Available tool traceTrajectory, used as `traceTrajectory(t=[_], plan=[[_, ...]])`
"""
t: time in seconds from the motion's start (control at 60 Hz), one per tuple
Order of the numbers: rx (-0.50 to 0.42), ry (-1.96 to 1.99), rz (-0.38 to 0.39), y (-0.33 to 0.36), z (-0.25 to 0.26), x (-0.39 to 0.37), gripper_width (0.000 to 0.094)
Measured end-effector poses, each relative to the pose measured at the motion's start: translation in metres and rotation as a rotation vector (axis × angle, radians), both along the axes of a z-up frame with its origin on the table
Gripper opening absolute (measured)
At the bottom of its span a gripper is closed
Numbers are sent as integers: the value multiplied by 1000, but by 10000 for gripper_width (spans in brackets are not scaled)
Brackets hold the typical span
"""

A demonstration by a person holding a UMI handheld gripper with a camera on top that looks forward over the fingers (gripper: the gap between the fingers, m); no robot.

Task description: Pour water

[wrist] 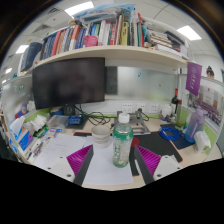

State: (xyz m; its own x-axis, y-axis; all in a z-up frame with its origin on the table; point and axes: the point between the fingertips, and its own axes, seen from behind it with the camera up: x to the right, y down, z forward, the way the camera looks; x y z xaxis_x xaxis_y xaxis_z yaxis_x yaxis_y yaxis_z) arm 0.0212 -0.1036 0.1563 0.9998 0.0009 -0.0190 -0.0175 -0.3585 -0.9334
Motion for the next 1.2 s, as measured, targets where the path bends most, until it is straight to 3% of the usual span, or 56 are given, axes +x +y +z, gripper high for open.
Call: traceTrajectory(t=[0.317, 0.45, 0.55, 0.733, 0.933, 1.1, 1.2], plan=[[-17, -15, 21, 81, -71, 19, 859], [29, 2, 8, 102, -70, 28, 703], [75, -19, 3, 115, -63, 32, 525], [76, -19, 27, 126, -64, 30, 395], [12, -34, 46, 130, -65, 38, 303], [-3, -180, 32, 132, -31, 71, 303], [-4, -401, 72, 146, -14, 89, 302]])
